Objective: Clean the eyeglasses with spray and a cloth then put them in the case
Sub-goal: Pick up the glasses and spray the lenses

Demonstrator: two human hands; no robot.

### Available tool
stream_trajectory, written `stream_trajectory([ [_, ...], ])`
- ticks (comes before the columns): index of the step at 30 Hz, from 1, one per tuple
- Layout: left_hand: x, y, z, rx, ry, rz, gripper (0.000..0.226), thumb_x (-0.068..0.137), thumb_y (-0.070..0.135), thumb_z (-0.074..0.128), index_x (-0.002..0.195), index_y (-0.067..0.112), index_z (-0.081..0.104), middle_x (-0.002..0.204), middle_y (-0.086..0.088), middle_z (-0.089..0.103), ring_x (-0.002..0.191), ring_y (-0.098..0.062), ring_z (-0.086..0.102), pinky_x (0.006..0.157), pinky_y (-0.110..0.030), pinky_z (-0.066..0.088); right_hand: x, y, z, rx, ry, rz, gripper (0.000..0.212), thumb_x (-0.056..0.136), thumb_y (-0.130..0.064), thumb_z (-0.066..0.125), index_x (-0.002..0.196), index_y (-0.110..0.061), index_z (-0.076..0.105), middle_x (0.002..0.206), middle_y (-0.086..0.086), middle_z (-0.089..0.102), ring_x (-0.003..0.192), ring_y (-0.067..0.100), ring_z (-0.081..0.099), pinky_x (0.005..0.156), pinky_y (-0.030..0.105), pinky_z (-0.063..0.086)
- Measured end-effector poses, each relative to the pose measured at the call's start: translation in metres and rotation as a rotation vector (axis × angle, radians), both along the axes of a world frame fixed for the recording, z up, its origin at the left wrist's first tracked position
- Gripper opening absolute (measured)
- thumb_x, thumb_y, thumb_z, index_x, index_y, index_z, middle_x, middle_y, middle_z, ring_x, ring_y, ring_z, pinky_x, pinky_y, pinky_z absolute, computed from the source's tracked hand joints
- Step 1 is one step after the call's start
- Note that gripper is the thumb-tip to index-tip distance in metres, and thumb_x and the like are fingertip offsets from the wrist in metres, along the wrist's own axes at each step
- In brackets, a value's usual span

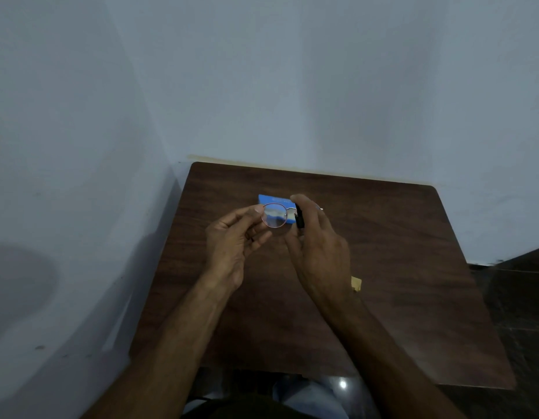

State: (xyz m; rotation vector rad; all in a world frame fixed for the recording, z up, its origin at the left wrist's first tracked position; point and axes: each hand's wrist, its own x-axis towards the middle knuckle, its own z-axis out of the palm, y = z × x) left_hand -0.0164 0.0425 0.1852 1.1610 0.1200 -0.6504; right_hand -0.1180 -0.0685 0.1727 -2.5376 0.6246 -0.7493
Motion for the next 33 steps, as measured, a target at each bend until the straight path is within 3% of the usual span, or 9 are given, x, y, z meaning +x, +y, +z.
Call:
stream_trajectory([
  [4, -0.002, 0.001, -0.003, 0.011, 0.004, -0.001, 0.010, 0.093, 0.012, 0.076, 0.101, 0.013, 0.081, 0.092, -0.004, 0.081, 0.080, -0.012, 0.076, 0.071, -0.029, 0.065, -0.002, 0.003, -0.001, -0.038, 0.025, 0.011, 0.043, 0.097, -0.035, 0.040, 0.140, -0.032, 0.039, 0.126, 0.005, 0.065, 0.067, 0.027, 0.067, 0.052, 0.045, 0.058],
  [8, -0.003, 0.001, -0.002, 0.009, 0.003, 0.014, 0.010, 0.092, 0.012, 0.076, 0.101, 0.012, 0.081, 0.091, -0.005, 0.080, 0.079, -0.012, 0.075, 0.067, -0.026, 0.064, -0.011, 0.004, -0.010, -0.062, 0.002, 0.011, 0.054, 0.095, -0.013, 0.064, 0.141, -0.029, 0.040, 0.120, 0.006, 0.069, 0.067, 0.023, 0.067, 0.050, 0.042, 0.057],
  [13, -0.004, 0.001, -0.002, 0.022, 0.009, 0.010, 0.014, 0.092, 0.012, 0.077, 0.106, 0.010, 0.081, 0.090, -0.005, 0.081, 0.079, -0.011, 0.075, 0.066, -0.026, 0.064, -0.021, 0.002, -0.018, -0.008, -0.068, -0.006, 0.067, 0.093, -0.009, 0.071, 0.146, -0.029, 0.036, 0.127, 0.012, 0.071, 0.081, 0.023, 0.073, 0.062, 0.036, 0.059],
  [16, -0.004, 0.001, -0.005, 0.033, 0.011, -0.001, 0.013, 0.093, 0.012, 0.076, 0.105, 0.012, 0.081, 0.089, -0.004, 0.080, 0.078, -0.010, 0.075, 0.067, -0.026, 0.065, -0.029, 0.003, -0.014, 0.195, -0.136, -0.069, 0.073, 0.097, -0.015, 0.069, 0.155, -0.036, 0.029, 0.132, 0.003, 0.071, 0.089, 0.016, 0.073, 0.074, 0.029, 0.055],
  [20, -0.002, 0.001, -0.010, 0.038, 0.027, -0.011, 0.009, 0.093, 0.014, 0.076, 0.099, 0.017, 0.081, 0.088, -0.001, 0.080, 0.078, -0.009, 0.074, 0.066, -0.025, 0.064, -0.046, -0.016, -0.029, 0.384, -0.181, -0.171, 0.057, 0.103, -0.031, 0.059, 0.153, -0.043, 0.034, 0.135, -0.004, 0.067, 0.104, 0.006, 0.067, 0.084, 0.026, 0.057],
  [22, -0.002, 0.003, -0.015, 0.051, 0.016, -0.019, 0.009, 0.093, 0.014, 0.075, 0.099, 0.017, 0.080, 0.089, -0.001, 0.080, 0.080, -0.011, 0.075, 0.066, -0.024, 0.063, -0.050, -0.035, -0.048, 0.467, -0.235, -0.216, 0.041, 0.105, -0.034, 0.055, 0.145, -0.035, 0.045, 0.126, 0.002, 0.068, 0.104, 0.022, 0.071, 0.088, 0.044, 0.061],
  [25, -0.003, 0.002, -0.023, 0.064, 0.020, -0.032, 0.013, 0.095, 0.014, 0.073, 0.106, 0.014, 0.079, 0.092, -0.002, 0.080, 0.082, -0.011, 0.075, 0.068, -0.023, 0.063, -0.048, -0.073, -0.078, 0.546, -0.228, -0.295, 0.022, 0.106, -0.028, 0.058, 0.126, -0.034, 0.050, 0.114, -0.003, 0.067, 0.099, 0.023, 0.069, 0.088, 0.057, 0.058],
  [28, -0.005, 0.001, -0.031, 0.064, 0.050, -0.029, 0.016, 0.095, 0.013, 0.072, 0.110, 0.013, 0.078, 0.095, -0.003, 0.079, 0.085, -0.012, 0.074, 0.069, -0.023, 0.063, -0.041, -0.106, -0.102, 0.571, -0.189, -0.310, 0.021, 0.106, -0.027, 0.056, 0.115, -0.042, 0.046, 0.113, -0.008, 0.068, 0.096, 0.019, 0.070, 0.086, 0.055, 0.059],
  [33, -0.009, -0.001, -0.043, 0.072, 0.047, -0.012, 0.016, 0.095, 0.013, 0.071, 0.109, 0.011, 0.078, 0.102, -0.006, 0.079, 0.094, -0.017, 0.074, 0.073, -0.024, 0.063, -0.030, -0.149, -0.134, 0.572, -0.068, -0.316, 0.016, 0.106, -0.027, 0.054, 0.119, -0.029, 0.044, 0.120, -0.005, 0.067, 0.101, 0.017, 0.068, 0.086, 0.044, 0.057],
])
